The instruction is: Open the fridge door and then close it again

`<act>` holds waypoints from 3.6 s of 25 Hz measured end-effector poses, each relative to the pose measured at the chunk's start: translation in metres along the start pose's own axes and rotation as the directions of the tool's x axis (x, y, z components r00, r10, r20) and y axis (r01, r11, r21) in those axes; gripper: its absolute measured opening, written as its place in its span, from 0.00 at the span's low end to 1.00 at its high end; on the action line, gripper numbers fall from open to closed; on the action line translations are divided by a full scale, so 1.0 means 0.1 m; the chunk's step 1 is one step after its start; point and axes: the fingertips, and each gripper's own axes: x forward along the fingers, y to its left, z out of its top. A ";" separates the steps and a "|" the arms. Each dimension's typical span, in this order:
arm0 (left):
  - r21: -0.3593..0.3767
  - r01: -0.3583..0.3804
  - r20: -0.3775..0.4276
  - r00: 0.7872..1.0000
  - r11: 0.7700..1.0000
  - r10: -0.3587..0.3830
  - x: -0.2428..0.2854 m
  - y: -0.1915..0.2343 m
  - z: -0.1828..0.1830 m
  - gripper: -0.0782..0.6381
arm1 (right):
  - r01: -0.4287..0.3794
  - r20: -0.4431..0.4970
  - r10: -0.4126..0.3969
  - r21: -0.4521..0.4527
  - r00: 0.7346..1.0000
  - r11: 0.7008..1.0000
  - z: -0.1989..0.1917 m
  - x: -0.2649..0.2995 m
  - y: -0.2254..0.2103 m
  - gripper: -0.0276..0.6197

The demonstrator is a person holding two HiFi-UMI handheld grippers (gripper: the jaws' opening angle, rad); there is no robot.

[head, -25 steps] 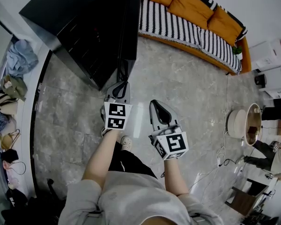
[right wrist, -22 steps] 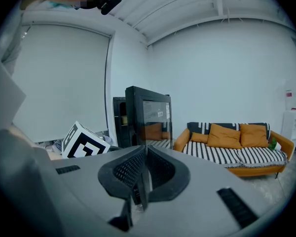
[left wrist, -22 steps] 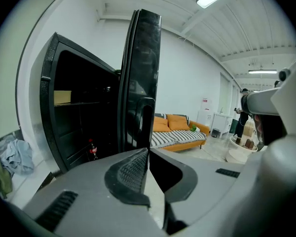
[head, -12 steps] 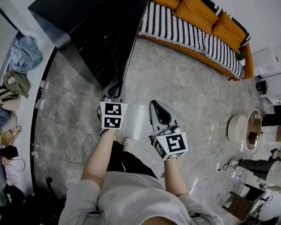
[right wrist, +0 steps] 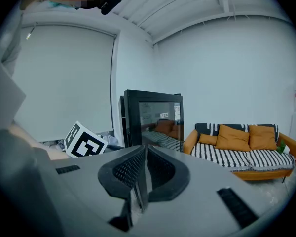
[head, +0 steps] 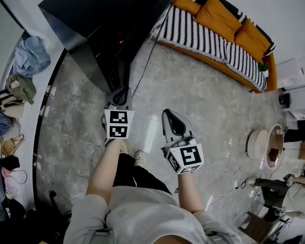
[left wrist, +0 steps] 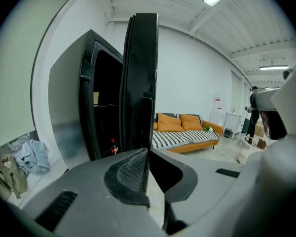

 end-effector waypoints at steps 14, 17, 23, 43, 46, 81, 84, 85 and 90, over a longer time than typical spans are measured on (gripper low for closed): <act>0.000 -0.033 -0.005 0.999 0.999 0.033 0.00 0.46 0.02 0.13 | 0.004 0.003 -0.004 -0.005 1.000 1.000 0.09 0.21 0.14 0.08; 0.001 -0.034 -0.007 0.999 0.999 0.034 0.01 0.52 0.03 0.13 | 0.008 0.004 -0.008 -0.004 1.000 1.000 0.11 0.24 0.16 0.08; 0.005 -0.038 -0.009 0.999 0.999 0.038 0.02 0.63 0.04 0.13 | 0.012 0.005 -0.012 -0.008 1.000 1.000 0.14 0.29 0.19 0.08; 0.021 -0.032 -0.006 0.999 0.999 0.032 0.06 0.85 0.08 0.13 | 0.023 0.005 -0.023 -0.023 1.000 0.999 0.20 0.39 0.29 0.08; 0.019 -0.020 -0.009 1.000 1.000 0.020 0.05 0.84 0.08 0.13 | 0.023 0.005 -0.022 -0.022 1.000 0.999 0.21 0.37 0.29 0.08; 0.096 0.065 0.371 0.924 0.993 -0.096 -2.21 -0.29 1.20 0.13 | -0.146 0.181 0.161 -0.095 0.970 0.985 0.89 -0.54 0.68 0.08; 0.091 0.038 0.390 0.918 0.995 -0.071 -2.35 -0.33 1.21 0.13 | -0.161 0.191 0.177 -0.098 0.965 0.982 0.92 -0.61 0.69 0.08; 0.089 0.031 0.399 0.915 0.996 -0.064 -2.39 -0.34 1.20 0.13 | -0.166 0.194 0.182 -0.098 0.964 0.981 0.92 -0.64 0.69 0.08; 0.077 -0.016 0.442 0.897 0.997 -0.020 -2.60 -0.37 1.17 0.13 | -0.187 0.196 0.203 -0.100 0.959 0.977 0.93 -0.74 0.75 0.08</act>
